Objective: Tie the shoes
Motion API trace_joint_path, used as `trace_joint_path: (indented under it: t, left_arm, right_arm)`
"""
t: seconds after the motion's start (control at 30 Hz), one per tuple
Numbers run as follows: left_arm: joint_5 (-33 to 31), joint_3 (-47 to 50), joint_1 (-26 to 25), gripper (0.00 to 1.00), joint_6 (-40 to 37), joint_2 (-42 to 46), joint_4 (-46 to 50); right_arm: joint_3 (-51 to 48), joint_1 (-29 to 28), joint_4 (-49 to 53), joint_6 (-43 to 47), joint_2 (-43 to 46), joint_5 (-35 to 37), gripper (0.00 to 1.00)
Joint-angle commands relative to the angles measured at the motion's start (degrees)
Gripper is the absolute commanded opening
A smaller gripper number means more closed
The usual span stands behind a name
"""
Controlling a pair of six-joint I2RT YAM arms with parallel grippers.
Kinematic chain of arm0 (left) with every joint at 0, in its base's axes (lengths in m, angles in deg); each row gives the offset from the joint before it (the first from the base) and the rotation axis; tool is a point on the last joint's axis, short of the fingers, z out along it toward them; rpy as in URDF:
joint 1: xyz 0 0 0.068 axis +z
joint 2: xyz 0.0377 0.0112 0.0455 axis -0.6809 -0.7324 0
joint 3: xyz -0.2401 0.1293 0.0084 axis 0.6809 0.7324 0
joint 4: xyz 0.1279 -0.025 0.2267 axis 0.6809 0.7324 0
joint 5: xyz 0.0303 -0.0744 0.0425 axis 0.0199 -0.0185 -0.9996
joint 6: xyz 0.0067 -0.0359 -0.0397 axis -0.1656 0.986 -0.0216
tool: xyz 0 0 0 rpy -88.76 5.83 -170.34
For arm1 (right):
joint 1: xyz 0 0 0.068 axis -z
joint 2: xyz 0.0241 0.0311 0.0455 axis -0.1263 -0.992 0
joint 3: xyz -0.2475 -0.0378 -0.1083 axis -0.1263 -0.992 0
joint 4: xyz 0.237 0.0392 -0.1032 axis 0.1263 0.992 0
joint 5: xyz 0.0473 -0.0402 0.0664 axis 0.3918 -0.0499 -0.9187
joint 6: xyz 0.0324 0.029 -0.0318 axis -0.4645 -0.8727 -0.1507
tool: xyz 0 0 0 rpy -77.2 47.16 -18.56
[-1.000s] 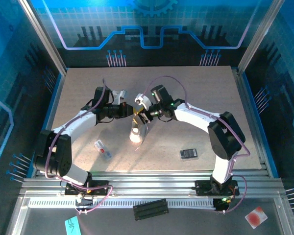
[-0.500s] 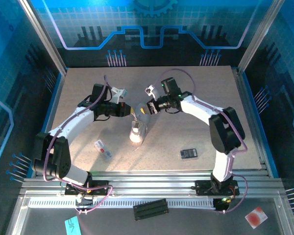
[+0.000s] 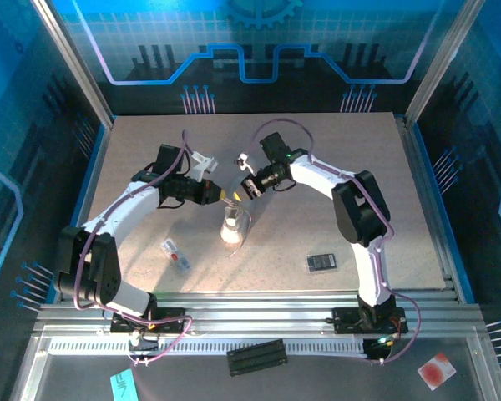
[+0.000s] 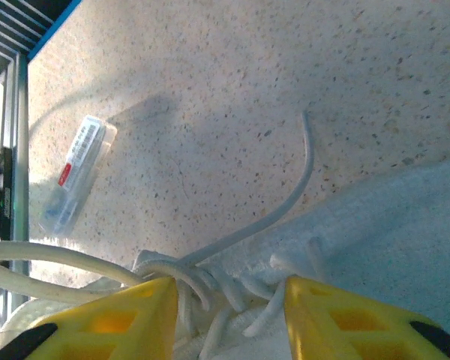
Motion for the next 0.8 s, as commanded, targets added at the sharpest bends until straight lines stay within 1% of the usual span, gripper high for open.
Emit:
trace_joint_path:
  t: [0.0, 0.13, 0.27, 0.37, 0.43, 0.53, 0.63, 0.77]
  left_arm:
    - [-0.3, -1.5, 0.7, 0.0, -2.7, 0.5, 1.7]
    - [-0.3, -1.2, 0.7, 0.0, -3.6, 0.9, 1.8]
    - [-0.7, -0.8, 0.7, 0.0, -4.0, 1.5, 1.8]
    - [-0.8, -0.6, 0.8, 0.0, -4.1, 1.8, 2.0]
    - [-1.0, -0.2, 0.9, 0.0, -4.3, 2.1, 2.2]
    - [-1.7, 0.5, 1.0, 0.0, -4.7, 2.8, 2.5]
    - [-3.2, 1.2, 1.2, 0.0, -4.4, 3.8, 2.9]
    - [-4.6, 2.0, 2.0, 0.0, -2.5, 4.2, 2.6]
  right_arm:
    - [2.6, -1.4, 5.2, 3.8, -1.9, -1.5, 0.41]
    - [4.1, -2.1, 7.1, 5.5, -3.2, -1.0, 0.41]
    - [5.1, -2.9, 8.4, 6.5, -4.2, 0.2, 0.44]
    - [6.2, -3.6, 9.6, 6.8, -5.3, 1.1, 0.43]
    - [6.7, -3.8, 10.1, 6.3, -5.6, 3.0, 0.33]
    - [5.5, -3.6, 8.6, 4.6, -4.2, 4.8, 0.12]
    - [0.8, -3.0, 2.7, 1.8, -0.5, 4.4, 0.07]
    - [-6.0, -1.8, -5.9, -2.7, 4.0, 2.8, 0.05]
